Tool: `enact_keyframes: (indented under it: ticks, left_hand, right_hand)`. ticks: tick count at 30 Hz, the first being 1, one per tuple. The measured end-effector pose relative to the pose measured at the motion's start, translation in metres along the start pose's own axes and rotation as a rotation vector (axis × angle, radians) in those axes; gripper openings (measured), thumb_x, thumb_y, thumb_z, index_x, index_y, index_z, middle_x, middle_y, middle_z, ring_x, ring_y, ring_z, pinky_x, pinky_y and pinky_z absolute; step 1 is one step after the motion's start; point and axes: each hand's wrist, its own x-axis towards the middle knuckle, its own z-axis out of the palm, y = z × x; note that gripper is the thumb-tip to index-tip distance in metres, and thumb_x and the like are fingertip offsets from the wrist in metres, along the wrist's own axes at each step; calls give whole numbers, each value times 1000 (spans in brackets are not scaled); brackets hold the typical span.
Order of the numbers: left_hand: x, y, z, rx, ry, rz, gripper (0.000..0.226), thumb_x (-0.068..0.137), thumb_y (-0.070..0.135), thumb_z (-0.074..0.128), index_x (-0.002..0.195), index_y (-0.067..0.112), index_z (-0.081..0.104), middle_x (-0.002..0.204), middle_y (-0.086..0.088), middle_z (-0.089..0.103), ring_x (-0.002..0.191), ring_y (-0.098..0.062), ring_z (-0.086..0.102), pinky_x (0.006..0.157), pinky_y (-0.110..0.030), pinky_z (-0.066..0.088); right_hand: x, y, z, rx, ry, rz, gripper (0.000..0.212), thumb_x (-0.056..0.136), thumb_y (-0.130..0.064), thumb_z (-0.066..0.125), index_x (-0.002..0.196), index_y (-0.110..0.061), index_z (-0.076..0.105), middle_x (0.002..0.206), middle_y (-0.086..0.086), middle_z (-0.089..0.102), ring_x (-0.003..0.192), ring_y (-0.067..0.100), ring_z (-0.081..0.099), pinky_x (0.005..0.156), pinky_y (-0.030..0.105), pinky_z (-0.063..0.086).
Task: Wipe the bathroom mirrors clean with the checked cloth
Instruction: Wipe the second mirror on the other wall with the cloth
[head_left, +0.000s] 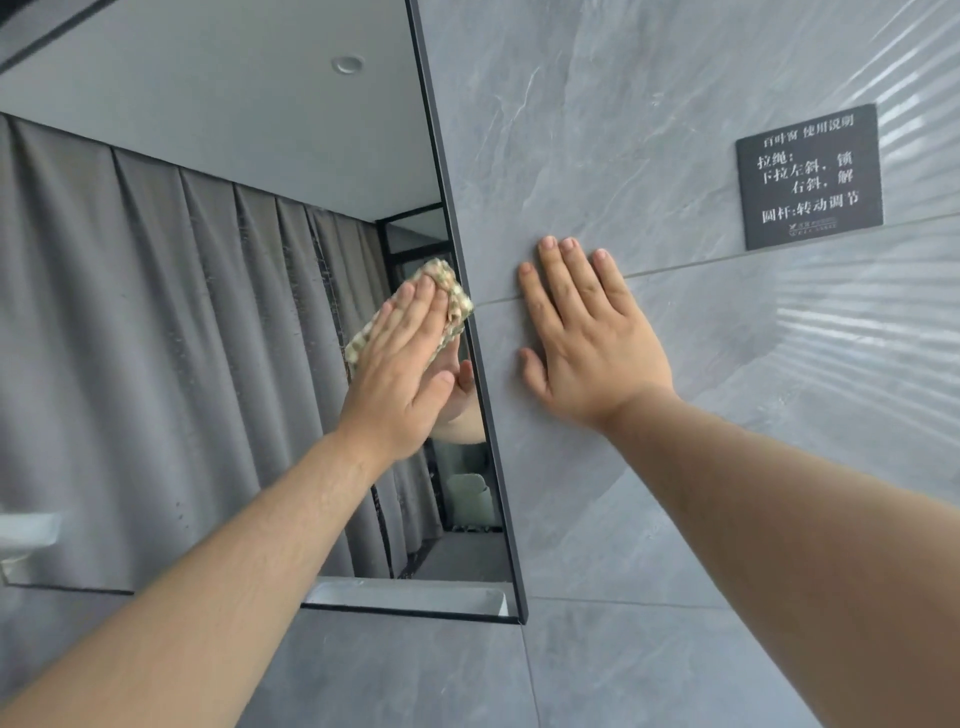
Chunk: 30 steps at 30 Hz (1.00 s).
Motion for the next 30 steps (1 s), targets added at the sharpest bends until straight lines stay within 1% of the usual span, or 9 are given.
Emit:
enact_keyframes:
  ticks: [4,7,9,13,19,22,25,27,30]
  left_hand:
    - [-53,11,22,1,-111,18,72,92,27,37,157,13,10,166,-4,0,154,-17,-3,125,-36,-4]
    - [-94,15,41,29,-169,59,73,90,25,42,156,10,15,166,-5,3,154,-19,1,124,-33,-5]
    - [-120,18,52,53,-216,82,75,89,26,46,157,10,17,166,-3,4,154,-20,3,125,-34,-3]
    - [-158,15,66,110,-318,224,82,89,31,50,159,17,10,168,0,5,154,-21,11,125,-37,4]
    - [-143,-3,55,300,-329,378,64,96,23,39,156,15,20,161,-5,23,153,-19,12,125,-36,2]
    - [-103,-2,34,312,-260,259,54,103,22,32,155,17,18,161,-4,17,152,-18,3,125,-35,-4]
    - [-45,-5,8,211,-157,80,51,106,26,21,155,22,7,163,1,0,149,-5,-15,122,-30,-8]
    - [-10,-8,-10,160,-104,-2,53,105,28,20,154,25,1,163,4,-5,150,-6,-15,123,-28,-9]
    - [17,-6,-23,66,-58,-67,60,101,27,23,158,16,7,166,0,-2,152,-11,-7,125,-34,-3]
  right_hand:
    - [-1,0,0,0,-4,6,74,91,-42,41,151,0,32,158,25,26,148,39,23,123,51,11]
    - [-1,-1,0,2,-15,3,75,91,-42,40,152,0,31,159,25,25,148,39,22,123,51,10]
    - [-1,-1,0,-2,-24,4,75,91,-42,40,152,0,31,159,25,25,148,39,22,123,51,10]
    - [0,-1,-1,-2,-31,3,75,91,-42,41,152,0,29,159,25,23,149,39,21,123,52,10]
    - [0,-2,-1,10,-24,7,76,90,-42,41,152,0,29,159,25,23,149,39,21,123,52,11]
    - [-1,-1,0,9,-28,11,76,90,-42,40,153,0,28,159,25,23,149,39,20,123,51,10]
    - [0,-2,0,4,-30,12,76,91,-43,40,153,-1,28,160,24,22,149,38,19,123,51,9]
    - [-1,-2,0,3,-26,11,75,91,-43,40,153,-1,28,160,24,23,150,38,19,124,50,9]
    - [-2,-2,0,9,-6,8,75,91,-42,41,152,-1,29,159,25,24,149,39,21,123,51,11]
